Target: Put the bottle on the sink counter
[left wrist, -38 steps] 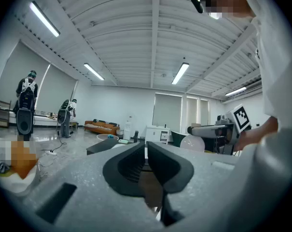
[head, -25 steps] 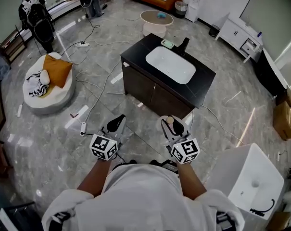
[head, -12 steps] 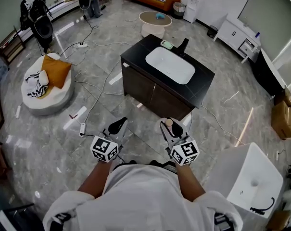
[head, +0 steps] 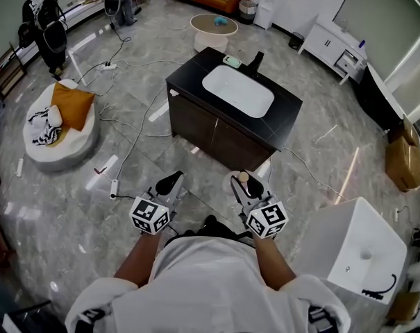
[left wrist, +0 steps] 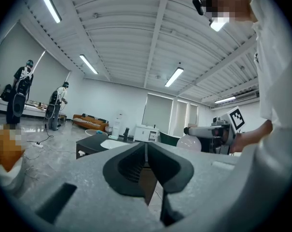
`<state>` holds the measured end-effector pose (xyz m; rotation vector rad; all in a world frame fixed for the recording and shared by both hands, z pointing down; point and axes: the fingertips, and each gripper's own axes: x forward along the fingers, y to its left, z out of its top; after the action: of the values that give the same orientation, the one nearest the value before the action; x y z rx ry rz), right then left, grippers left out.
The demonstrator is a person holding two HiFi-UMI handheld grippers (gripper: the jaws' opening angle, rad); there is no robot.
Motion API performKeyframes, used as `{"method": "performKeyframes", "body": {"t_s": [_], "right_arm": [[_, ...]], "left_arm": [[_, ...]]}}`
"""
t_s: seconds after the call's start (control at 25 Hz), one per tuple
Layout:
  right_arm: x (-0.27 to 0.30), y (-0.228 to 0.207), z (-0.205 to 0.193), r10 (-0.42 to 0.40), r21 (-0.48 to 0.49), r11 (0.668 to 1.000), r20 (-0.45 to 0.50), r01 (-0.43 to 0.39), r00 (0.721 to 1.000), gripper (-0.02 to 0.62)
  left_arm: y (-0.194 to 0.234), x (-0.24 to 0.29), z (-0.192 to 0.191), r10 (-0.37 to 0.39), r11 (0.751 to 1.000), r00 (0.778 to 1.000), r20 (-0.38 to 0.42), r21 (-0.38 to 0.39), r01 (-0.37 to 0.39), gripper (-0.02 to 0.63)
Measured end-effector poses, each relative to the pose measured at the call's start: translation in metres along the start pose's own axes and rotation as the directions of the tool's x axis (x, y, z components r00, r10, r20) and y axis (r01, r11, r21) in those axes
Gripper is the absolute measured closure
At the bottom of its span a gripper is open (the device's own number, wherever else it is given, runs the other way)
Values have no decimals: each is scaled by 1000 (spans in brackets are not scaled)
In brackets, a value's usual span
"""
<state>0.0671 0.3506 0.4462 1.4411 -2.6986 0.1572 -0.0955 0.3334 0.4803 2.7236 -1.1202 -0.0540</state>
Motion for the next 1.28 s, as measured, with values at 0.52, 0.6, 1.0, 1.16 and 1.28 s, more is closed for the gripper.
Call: {"method": "performKeyframes", "body": {"t_s": [0.52,0.6,1.0,1.16,1.28], "right_arm": [[40,6,1,74,17,997,14,-74,997,451],[51,4,0,83,24,996,16,-84,996,451],[112,-27,3,113,52,992,28,-114,993,451],[143,-49,10,129,55,990,29,-130,991,451],[164,-69,17,140,56,988,31,-142,990,451]], "left_arm": [[16,0,-2,-16,1000,1000,-7,-7,16,577],[25,2,0,-11,1000,1000,-12,-6,10,577],[70,46,9,-28,1000,999,-39,-5,28,577],[95,71,15,-14,1000,999,-51,6,14,577],[109,95,22,-10,1000,998,-55,-5,9,577]]}}
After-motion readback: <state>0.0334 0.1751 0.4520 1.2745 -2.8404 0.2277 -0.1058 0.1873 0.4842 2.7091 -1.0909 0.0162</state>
